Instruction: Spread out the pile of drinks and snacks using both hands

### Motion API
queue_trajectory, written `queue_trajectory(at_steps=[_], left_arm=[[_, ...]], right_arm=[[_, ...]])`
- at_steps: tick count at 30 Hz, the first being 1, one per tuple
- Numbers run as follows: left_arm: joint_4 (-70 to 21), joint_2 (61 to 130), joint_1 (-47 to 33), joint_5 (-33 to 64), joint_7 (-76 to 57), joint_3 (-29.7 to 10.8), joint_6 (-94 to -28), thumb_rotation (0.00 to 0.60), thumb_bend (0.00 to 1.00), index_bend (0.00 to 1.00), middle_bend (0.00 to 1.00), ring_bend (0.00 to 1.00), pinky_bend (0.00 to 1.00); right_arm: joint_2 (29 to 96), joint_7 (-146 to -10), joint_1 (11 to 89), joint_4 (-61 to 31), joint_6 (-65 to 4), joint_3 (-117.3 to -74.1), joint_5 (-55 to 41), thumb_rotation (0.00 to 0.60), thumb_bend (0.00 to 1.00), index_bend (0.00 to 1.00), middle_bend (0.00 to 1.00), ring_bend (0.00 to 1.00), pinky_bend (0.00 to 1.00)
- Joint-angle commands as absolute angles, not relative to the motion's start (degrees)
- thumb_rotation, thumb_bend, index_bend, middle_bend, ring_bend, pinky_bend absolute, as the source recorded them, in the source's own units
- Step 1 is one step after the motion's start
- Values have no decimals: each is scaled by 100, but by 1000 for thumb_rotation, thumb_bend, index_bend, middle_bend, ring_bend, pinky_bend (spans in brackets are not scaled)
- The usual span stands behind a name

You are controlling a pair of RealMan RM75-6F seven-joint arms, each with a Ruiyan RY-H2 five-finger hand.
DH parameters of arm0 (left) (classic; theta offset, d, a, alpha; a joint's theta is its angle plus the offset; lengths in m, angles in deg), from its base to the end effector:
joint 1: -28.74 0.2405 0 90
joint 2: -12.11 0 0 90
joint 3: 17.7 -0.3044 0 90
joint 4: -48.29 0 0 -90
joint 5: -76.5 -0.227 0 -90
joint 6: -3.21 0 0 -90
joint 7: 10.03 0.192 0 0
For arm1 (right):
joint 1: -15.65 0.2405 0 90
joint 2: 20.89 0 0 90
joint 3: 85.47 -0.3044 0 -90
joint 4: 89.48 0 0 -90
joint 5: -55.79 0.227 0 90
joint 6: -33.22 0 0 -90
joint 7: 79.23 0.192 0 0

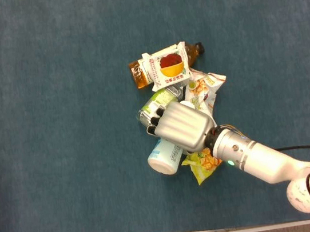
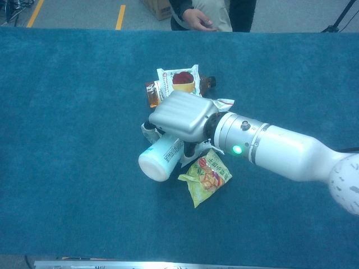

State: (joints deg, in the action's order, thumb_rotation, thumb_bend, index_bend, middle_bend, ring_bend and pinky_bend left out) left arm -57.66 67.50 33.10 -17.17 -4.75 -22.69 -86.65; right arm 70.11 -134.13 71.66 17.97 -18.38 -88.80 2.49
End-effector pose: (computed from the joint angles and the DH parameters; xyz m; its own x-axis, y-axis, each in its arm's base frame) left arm -0.3328 0.1473 0.1809 0.3964 0.1125 0.9112 0.9158 0.0220 -0.4011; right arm -0.0396 -0.3113 -0.1141 0.7692 -0.1853 0.6116 -0.4846 -0.7930 0.3693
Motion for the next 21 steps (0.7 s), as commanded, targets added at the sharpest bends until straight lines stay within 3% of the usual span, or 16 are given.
queue_trajectory(at_steps=[1,4,10,21], left_arm=[[-5775,6747,3288,-1726,-458,-2265,-8636,600,351,146,187,135,150],[-5791,6735,3258,-1716,-433,-2265,-8575,600,350,146,186,135,150],[-5860,6698,3179,-1731,-351,-2277,-8434,600,350,146,184,135,150],[-5882,6570,2981,-1808,-355,-2225,-8253,600,351,146,179,135,150]], right_arm=[[7066,-13484,7264,1765,-1905,-8819,404,600,0,477,418,453,756],[7063,-13444,7296,1743,-1966,-8796,422,600,0,352,382,412,719],[7034,-13316,7332,1710,-2035,-8759,398,600,0,220,345,377,676],[6474,-12623,7079,1924,-2381,-8778,-8,600,0,188,329,358,648]])
